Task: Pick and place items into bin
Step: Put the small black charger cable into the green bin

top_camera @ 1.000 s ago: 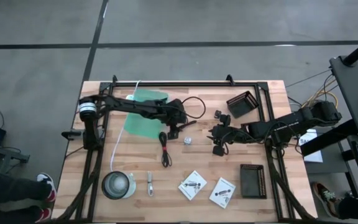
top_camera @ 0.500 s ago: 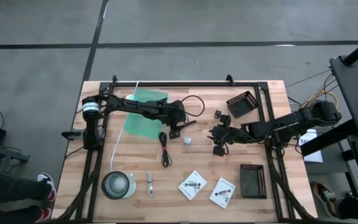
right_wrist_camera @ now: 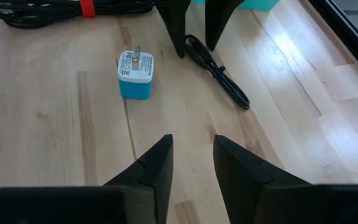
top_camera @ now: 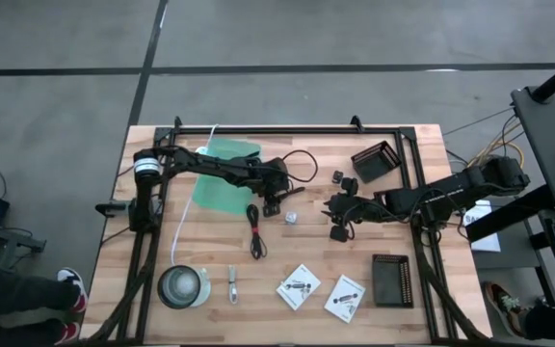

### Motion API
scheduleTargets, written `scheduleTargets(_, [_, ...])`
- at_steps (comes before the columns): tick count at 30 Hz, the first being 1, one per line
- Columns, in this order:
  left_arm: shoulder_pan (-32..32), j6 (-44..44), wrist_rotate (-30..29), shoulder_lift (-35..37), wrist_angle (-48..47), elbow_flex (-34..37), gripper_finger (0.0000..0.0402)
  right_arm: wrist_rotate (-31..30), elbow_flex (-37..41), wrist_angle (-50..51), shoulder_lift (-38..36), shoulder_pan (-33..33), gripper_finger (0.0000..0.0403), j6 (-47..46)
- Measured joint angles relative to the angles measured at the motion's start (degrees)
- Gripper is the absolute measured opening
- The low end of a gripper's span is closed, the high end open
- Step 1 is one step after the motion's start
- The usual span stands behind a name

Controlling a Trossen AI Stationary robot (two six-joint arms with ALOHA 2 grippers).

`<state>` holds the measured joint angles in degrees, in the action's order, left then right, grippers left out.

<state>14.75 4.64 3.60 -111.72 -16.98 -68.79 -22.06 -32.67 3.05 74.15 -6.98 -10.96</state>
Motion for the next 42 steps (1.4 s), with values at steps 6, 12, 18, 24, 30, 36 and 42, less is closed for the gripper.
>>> scheduleTargets(6, [0.1, 0.3, 0.2, 0.2, -0.2, 0.1, 0.0144, 0.0, 0.0, -0.1, 0.0, 0.0, 0.0102, 0.3])
scheduleTargets(12, [0.2, 0.6, 0.5, 0.2, -0.6, 0.1, 0.0070, 0.0, 0.0, -0.2, 0.0, 0.0, 0.0097, 0.4])
scheduleTargets(18, [0.3, 2.2, 0.1, 0.3, -2.0, -0.4, 0.0029, 0.0, 0.0, -0.2, 0.0, 0.0, 0.0090, 0.4])
scheduleTargets(24, [0.5, 3.9, -1.5, 0.7, -9.6, -3.6, 0.0029, 0.0, 0.0, -0.2, 0.0, 0.0, 0.0089, 0.4])
scheduleTargets(30, [0.4, 3.7, -2.1, 3.6, -16.2, -8.4, 0.0029, 0.0, 0.0, -0.2, 0.0, 0.0, 0.0089, 0.4])
scheduleTargets(36, [0.6, 2.0, -2.8, 8.9, -19.9, -9.3, 0.0029, 0.0, 0.0, -0.3, 0.0, 0.0, 0.0083, 0.4])
scheduleTargets(42, [1.5, -2.3, -3.5, 13.6, -26.7, -9.4, 0.0029, 0.0, 0.1, -0.3, 0.0, 0.0, 0.0082, 0.9])
